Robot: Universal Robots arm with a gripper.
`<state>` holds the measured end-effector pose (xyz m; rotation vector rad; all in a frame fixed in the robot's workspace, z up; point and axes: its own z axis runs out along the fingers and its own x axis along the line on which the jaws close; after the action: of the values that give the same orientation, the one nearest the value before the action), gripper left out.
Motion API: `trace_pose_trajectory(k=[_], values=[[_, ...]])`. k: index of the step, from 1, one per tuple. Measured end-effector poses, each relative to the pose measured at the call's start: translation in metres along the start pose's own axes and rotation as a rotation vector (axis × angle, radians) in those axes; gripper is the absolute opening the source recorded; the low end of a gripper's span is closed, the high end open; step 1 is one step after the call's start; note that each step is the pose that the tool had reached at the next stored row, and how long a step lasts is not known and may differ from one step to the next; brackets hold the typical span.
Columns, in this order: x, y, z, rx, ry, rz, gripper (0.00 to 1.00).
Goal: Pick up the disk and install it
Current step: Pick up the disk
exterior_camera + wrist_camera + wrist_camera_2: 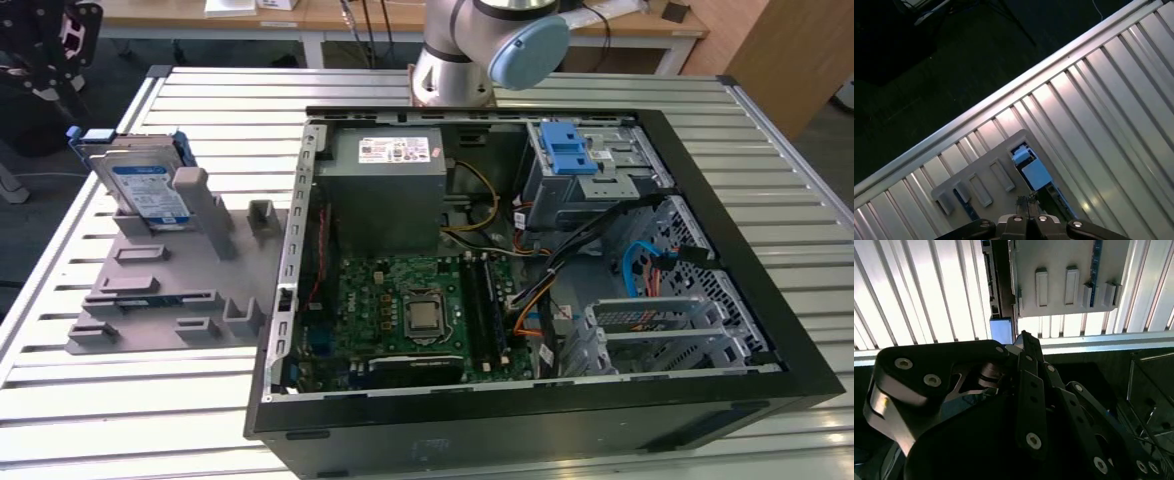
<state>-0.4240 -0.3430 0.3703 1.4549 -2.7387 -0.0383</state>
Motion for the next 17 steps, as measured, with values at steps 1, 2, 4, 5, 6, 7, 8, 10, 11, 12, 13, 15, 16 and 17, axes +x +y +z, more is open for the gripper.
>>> trace_pose_trajectory(k=[1,2,4,5,6,7,8,10,11,12,13,15,16,17], values=[[0.0,0.0,0.0,0.0003,0.0005,-0.013,0.11],[0.0,0.0,0.0,0.0006,0.001,-0.025,0.11],[0.0,0.0,0.0001,0.0014,0.002,-0.052,0.11],[0.0,0.0,0.0002,0.0023,0.0022,-0.065,0.11],[0.0,0.0,0.0002,0.0048,0.0014,-0.076,0.11],[0.0,0.0,0.0006,0.0094,-0.0012,-0.085,0.11],[0.0,0.0,0.0009,0.0197,-0.0085,-0.097,0.11],[-0.0001,-0.0001,0.0013,0.0272,-0.0163,-0.11,0.11],[-0.0001,0.0,0.0015,0.0281,-0.0184,-0.12,0.11],[-0.0002,-0.0001,0.0019,0.0282,-0.0185,-0.135,0.11],[-0.0002,-0.0001,0.0022,0.0282,-0.0181,-0.154,0.11],[-0.0001,-0.0001,0.0028,0.0286,-0.017,-0.19,0.11],[-0.0001,-0.0001,0.0032,0.0288,-0.0164,-0.209,0.11],[-0.0001,-0.0002,0.0034,0.029,-0.0159,-0.227,0.11]])
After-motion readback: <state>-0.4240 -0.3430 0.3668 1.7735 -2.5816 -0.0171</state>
